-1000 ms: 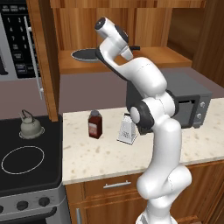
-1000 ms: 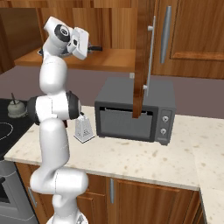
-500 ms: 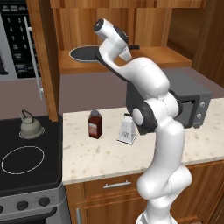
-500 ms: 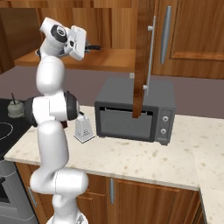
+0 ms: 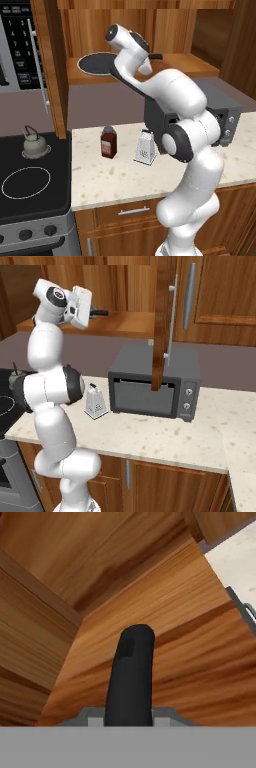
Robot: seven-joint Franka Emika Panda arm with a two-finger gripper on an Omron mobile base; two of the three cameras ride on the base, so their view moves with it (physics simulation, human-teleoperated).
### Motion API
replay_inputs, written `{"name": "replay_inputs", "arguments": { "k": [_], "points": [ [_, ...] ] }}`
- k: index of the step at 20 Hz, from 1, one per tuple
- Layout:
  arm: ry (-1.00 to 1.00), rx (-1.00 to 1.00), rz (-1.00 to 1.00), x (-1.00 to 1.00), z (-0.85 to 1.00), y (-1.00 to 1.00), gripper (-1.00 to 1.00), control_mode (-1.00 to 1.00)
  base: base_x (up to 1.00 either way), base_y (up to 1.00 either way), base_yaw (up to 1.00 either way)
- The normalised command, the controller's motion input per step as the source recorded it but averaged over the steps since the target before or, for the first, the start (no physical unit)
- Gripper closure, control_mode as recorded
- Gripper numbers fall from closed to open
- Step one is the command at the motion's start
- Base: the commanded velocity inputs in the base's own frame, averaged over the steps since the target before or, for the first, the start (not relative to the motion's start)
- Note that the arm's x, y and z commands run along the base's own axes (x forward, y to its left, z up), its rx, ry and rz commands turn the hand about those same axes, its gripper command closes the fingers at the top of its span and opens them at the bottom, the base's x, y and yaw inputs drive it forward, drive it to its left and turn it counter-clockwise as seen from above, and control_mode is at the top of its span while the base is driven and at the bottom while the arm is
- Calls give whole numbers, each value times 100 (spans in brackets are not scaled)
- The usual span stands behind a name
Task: Pick the pan from the cabinet and place it on the stove. Then turn on the stove burner for the pan.
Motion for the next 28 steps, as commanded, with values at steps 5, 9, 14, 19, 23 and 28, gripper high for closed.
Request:
{"name": "replay_inputs", "arguments": {
  "k": [5, 9, 14, 19, 23, 28],
  "points": [
    [-4, 3, 0, -82, 0, -4, 100, -100, 0, 0, 0],
    [-1, 6, 0, -84, 0, -22, 100, -100, 0, 0, 0],
    [-1, 6, -1, -87, 0, -28, 100, -100, 0, 0, 0],
    [-1, 5, 0, -95, -2, -22, 100, -100, 0, 0, 0],
    [-1, 3, 0, -98, -7, -18, 100, -100, 0, 0, 0],
    [0, 1, 0, -98, -13, -12, 100, -100, 0, 0, 0]
  ]
}}
